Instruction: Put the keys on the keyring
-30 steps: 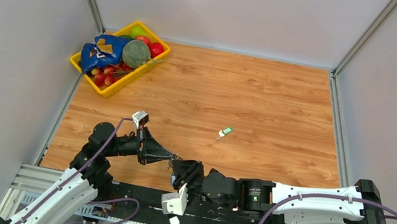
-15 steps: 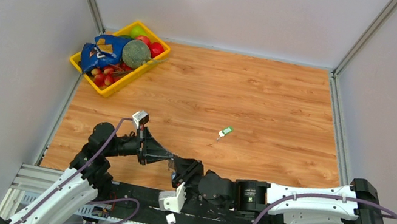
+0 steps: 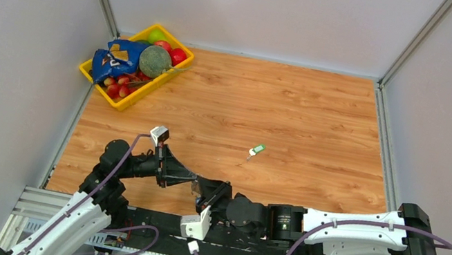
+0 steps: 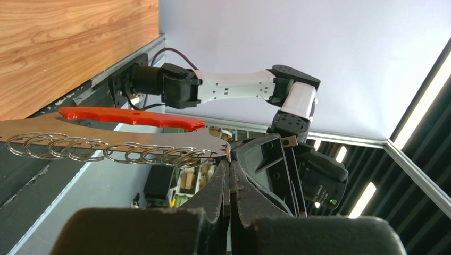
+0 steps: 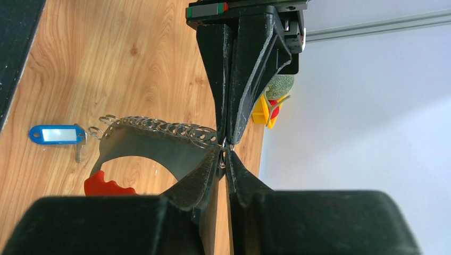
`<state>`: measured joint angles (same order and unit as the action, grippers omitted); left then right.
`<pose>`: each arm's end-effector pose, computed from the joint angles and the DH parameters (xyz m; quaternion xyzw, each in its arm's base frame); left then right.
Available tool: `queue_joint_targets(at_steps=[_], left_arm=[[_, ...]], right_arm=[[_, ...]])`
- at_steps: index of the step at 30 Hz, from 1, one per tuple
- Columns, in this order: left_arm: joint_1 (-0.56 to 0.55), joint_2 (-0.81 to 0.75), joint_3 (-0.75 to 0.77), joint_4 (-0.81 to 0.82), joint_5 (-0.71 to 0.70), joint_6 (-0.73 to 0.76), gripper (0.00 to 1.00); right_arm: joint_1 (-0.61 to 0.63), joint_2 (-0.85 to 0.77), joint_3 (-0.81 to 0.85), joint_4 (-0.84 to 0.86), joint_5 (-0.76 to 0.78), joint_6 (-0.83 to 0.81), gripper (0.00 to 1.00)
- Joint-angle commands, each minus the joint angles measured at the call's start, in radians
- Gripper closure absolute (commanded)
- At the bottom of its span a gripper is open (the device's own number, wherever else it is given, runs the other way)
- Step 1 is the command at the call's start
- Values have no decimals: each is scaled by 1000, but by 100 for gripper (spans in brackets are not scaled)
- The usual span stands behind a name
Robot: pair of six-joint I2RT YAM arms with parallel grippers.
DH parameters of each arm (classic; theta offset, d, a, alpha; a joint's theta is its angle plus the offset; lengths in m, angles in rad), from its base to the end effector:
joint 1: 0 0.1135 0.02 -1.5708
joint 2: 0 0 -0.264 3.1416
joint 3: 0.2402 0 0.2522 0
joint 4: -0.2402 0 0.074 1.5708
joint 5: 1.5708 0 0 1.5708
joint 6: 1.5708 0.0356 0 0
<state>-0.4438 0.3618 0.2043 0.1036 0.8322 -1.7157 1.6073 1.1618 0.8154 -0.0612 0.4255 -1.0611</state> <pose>0.0991 -0.0763 0.2225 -0.1707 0.6993 -0.6931 0.0379 0.0051 0.2639 0.2868 -0.7668 0.3042 -0.0251 0.5647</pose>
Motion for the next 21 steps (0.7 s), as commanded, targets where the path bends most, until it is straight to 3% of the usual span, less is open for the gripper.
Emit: queue_joint_targets(at_steps=[1,6,16,21], left_arm=[[-5,-10,11,38,-12,-127,100],[-8,-10,15,45,-6,-129,100],[-8,-8,16,95,20,-119,100],[-8,2,28,44,66,-38,80]], right_arm=[[-15,7,-8,50,30,-12,87],[-22,7,-9,52,31,-13,99],[-48,-14,48,26,-11,63,100],[-69,-7,161,-109,-46,192,100]])
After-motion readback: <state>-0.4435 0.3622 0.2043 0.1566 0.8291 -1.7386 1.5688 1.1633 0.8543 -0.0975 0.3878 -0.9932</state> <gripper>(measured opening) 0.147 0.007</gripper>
